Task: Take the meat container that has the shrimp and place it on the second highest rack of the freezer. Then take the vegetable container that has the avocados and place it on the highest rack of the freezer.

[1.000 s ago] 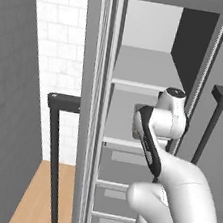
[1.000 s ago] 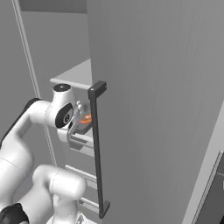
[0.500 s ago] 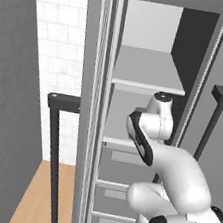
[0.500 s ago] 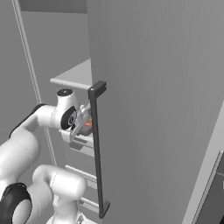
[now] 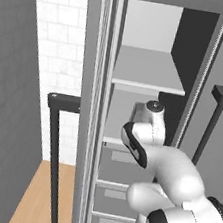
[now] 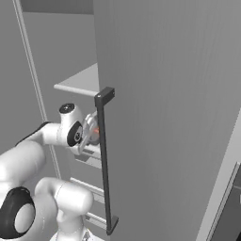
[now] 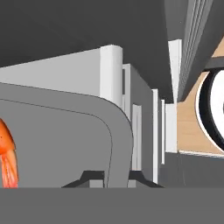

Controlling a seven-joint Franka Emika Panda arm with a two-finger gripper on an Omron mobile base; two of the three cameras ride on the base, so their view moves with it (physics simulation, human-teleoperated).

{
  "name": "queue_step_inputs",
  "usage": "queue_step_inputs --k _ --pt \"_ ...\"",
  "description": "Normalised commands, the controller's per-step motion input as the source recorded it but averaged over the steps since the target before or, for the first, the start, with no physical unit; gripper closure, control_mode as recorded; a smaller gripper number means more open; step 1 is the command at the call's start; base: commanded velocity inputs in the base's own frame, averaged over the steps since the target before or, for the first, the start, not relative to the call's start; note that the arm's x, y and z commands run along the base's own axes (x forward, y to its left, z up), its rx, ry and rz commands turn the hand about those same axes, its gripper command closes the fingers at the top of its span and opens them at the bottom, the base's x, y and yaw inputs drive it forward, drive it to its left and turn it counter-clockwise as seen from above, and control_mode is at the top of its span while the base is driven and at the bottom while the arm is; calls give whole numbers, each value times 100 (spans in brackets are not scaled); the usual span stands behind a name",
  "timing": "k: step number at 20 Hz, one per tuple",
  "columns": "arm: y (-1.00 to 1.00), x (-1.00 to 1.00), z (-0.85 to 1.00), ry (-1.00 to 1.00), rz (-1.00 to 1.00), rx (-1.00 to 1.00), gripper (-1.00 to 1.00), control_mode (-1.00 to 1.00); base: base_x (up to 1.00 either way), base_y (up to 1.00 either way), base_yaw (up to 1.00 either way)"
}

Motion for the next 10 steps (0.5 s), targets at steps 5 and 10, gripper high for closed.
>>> queue_step_inputs --k 5,10 --pt "0 79 0 2 -4 0 100 -100 0 0 0" --pt "-6 71 0 7 -1 0 100 -100 0 0 0"
